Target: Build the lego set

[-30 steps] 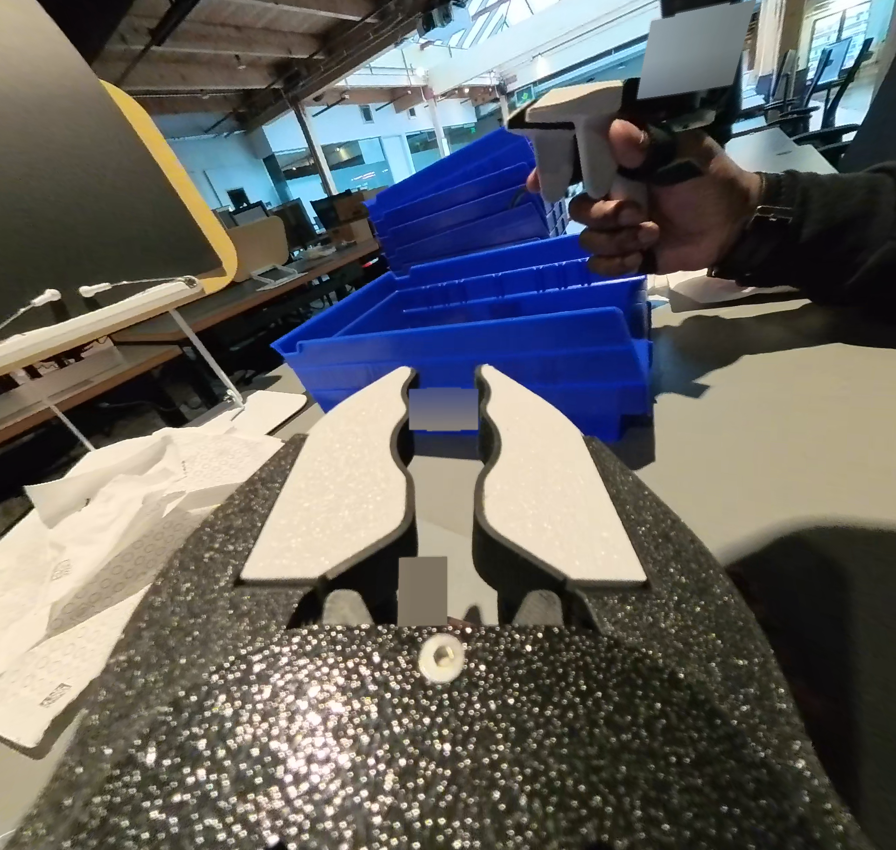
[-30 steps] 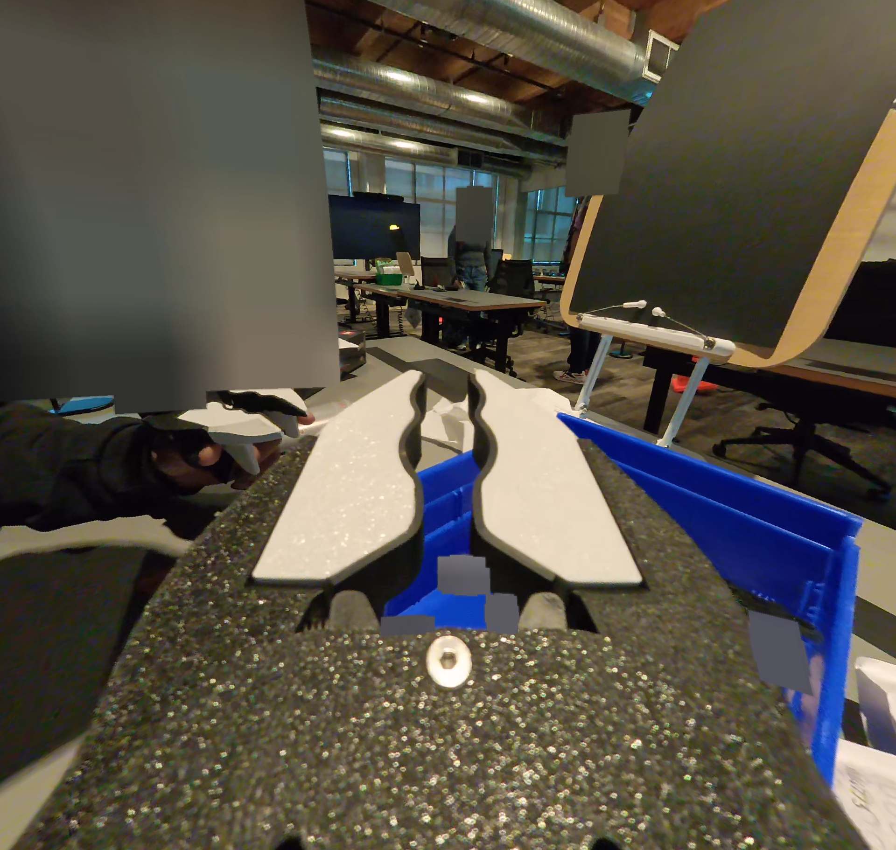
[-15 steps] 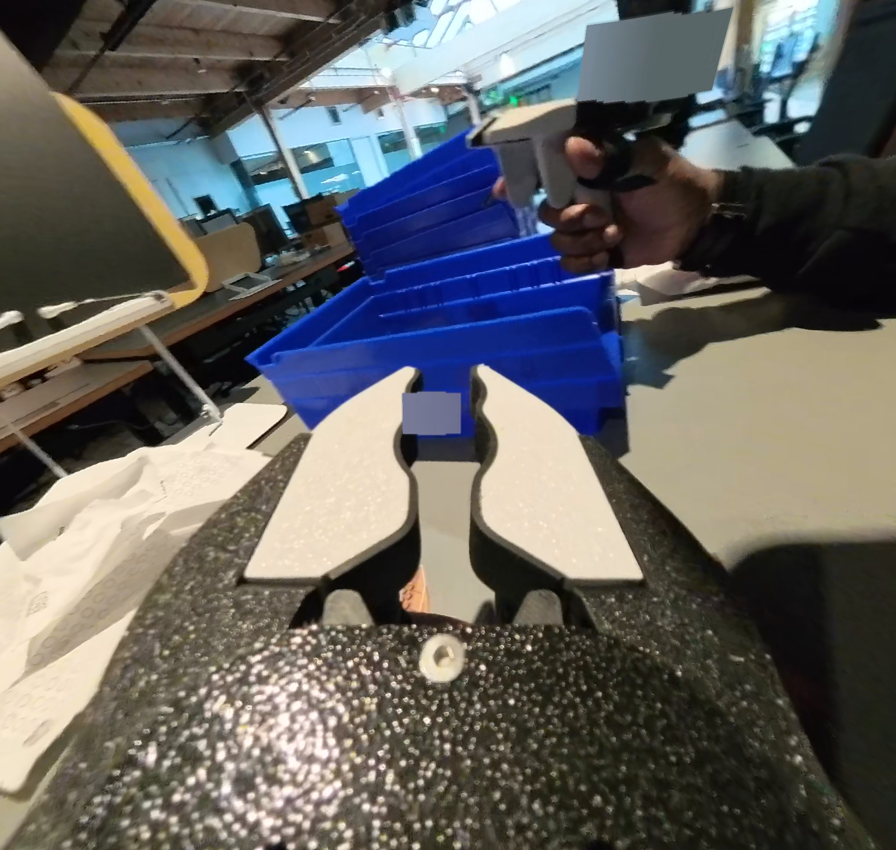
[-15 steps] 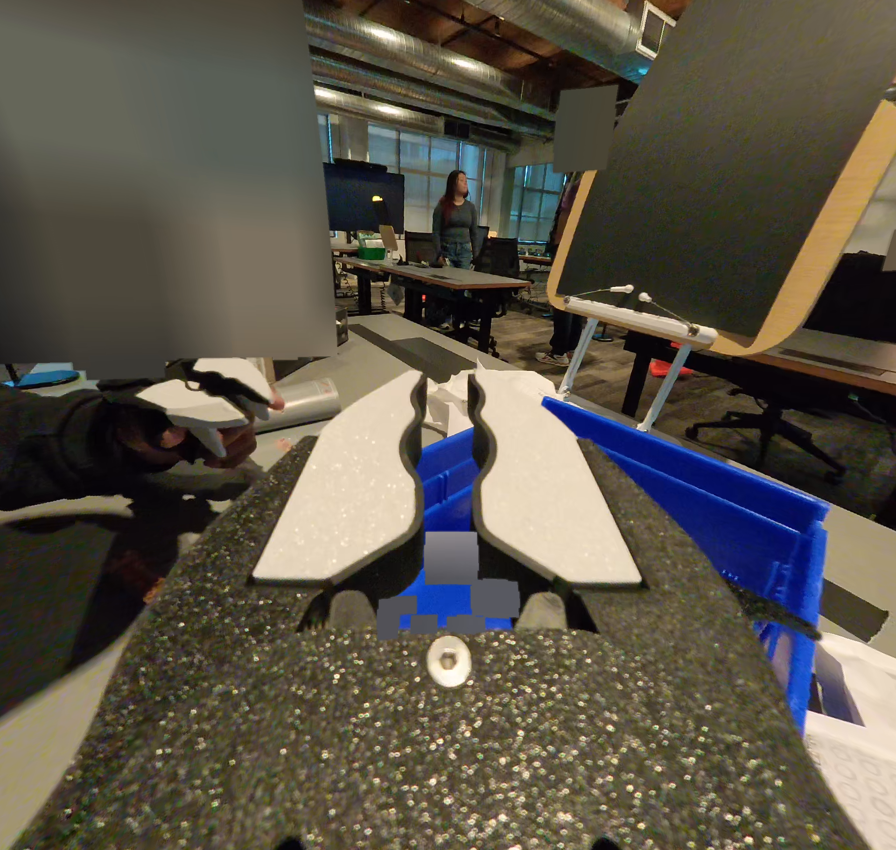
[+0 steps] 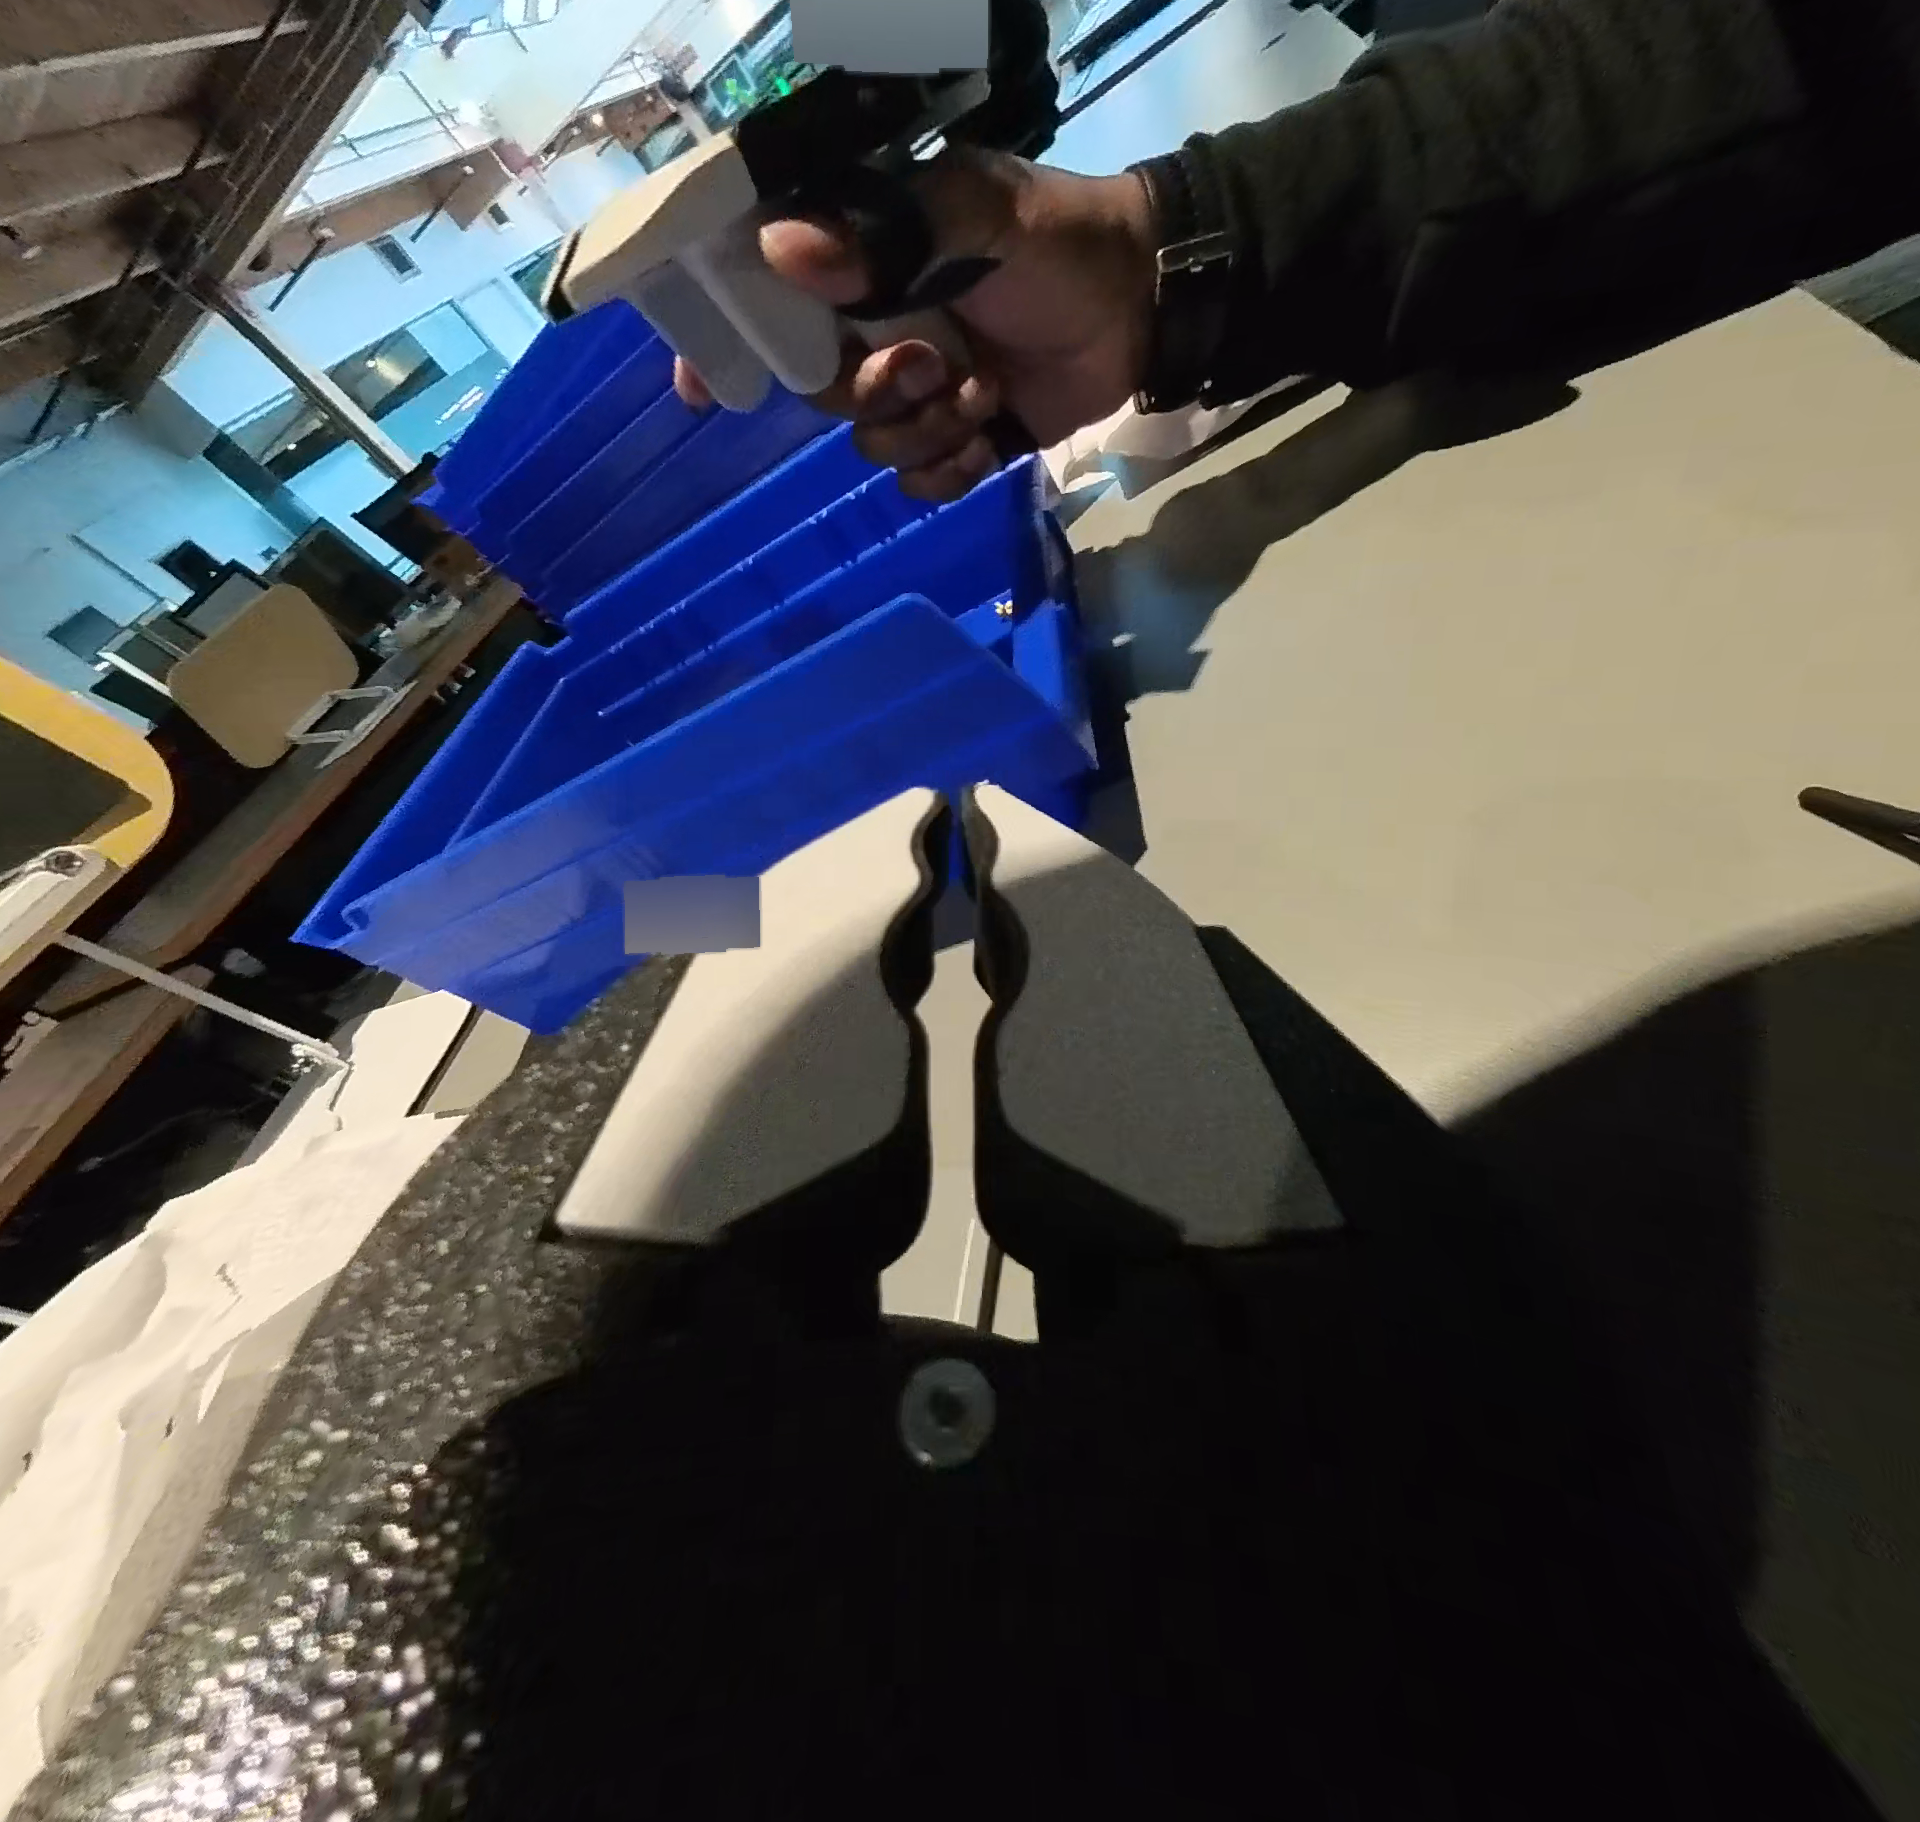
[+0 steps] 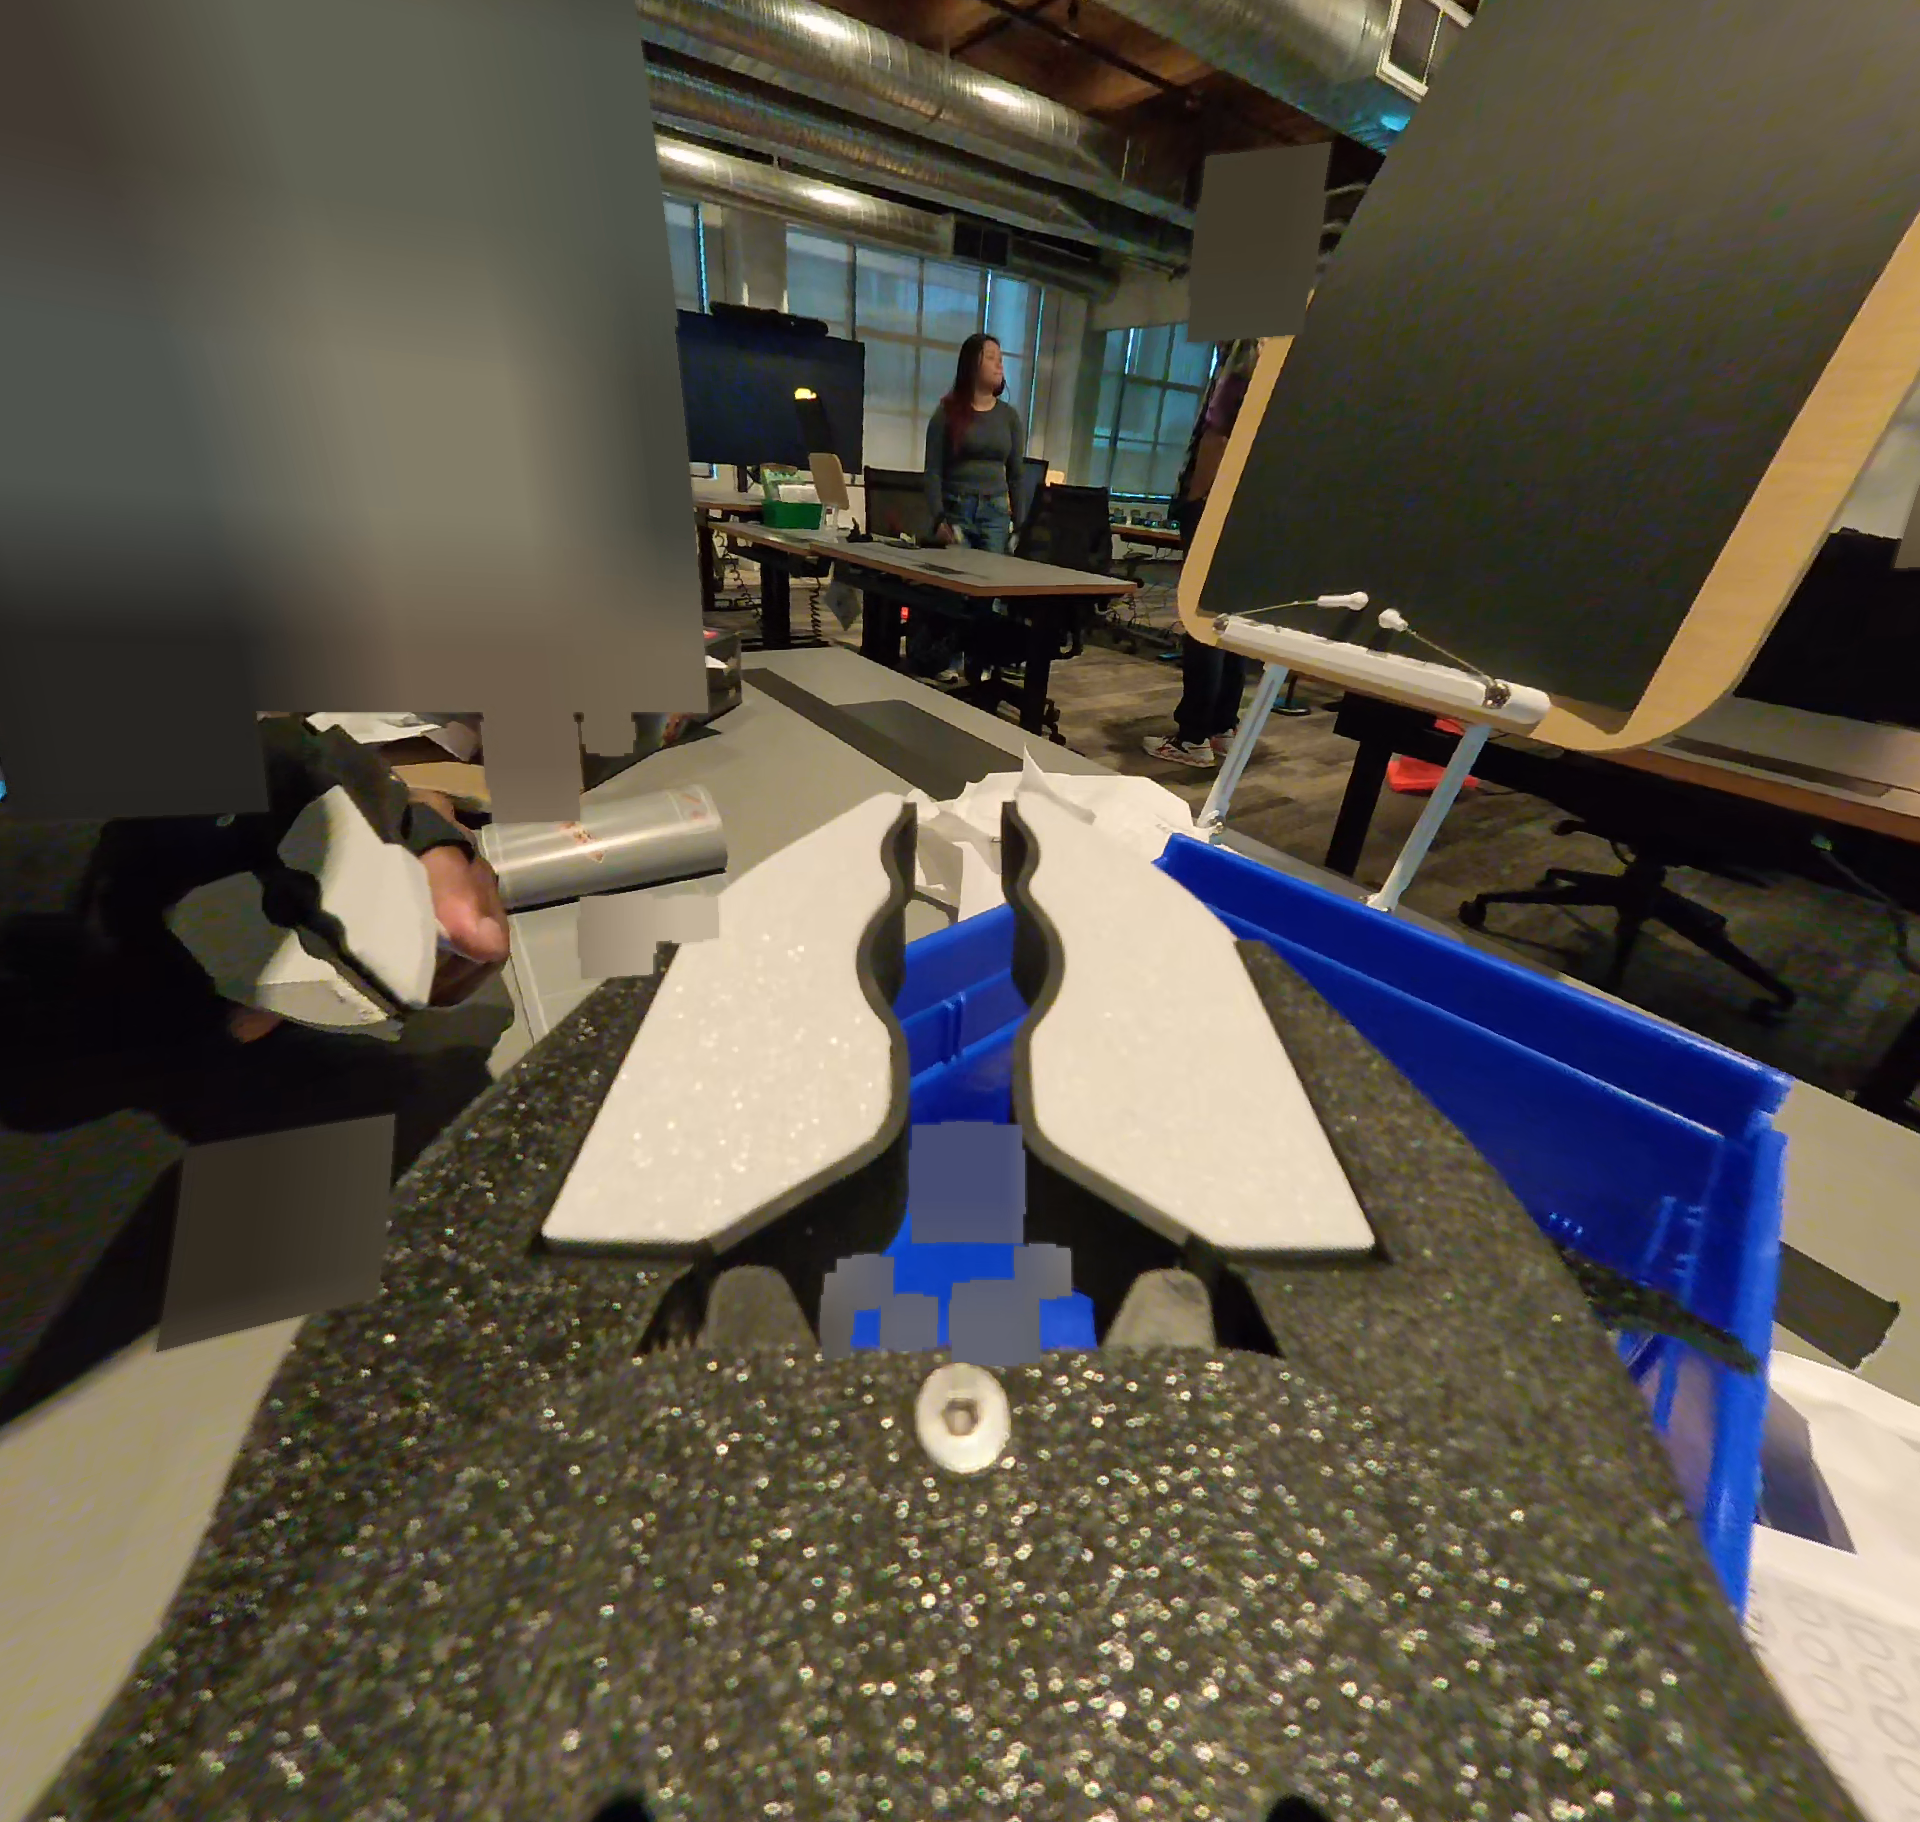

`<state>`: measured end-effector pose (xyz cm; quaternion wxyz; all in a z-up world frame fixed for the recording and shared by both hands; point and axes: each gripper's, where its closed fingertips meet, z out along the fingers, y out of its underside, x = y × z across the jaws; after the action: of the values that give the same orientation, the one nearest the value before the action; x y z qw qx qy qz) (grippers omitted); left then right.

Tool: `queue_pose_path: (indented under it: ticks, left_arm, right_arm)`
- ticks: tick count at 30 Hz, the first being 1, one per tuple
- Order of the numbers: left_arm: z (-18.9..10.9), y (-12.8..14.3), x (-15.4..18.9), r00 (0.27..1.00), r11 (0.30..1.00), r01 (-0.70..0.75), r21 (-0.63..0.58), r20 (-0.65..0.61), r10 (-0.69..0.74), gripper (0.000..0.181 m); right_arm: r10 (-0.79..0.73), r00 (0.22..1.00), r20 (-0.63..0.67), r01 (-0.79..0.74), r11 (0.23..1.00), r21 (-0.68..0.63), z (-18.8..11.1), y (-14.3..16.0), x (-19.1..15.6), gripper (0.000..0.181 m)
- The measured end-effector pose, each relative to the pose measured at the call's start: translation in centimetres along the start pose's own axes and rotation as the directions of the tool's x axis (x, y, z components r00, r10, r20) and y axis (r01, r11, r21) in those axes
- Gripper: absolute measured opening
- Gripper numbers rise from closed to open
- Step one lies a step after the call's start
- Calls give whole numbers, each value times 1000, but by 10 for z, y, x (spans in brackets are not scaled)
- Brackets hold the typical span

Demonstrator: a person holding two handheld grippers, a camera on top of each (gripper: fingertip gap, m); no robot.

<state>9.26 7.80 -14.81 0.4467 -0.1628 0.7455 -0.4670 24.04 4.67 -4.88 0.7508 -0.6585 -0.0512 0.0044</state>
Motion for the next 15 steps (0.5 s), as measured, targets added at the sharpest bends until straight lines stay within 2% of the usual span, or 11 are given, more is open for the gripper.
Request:
queue_pose_path:
  ticks: [15]
  left_arm:
    - [-1,1,-3,1000,1000,-13,-7,18,13,2]
  right_arm:
    - [13,1000,1,-13,1000,-23,2,8,1,14]
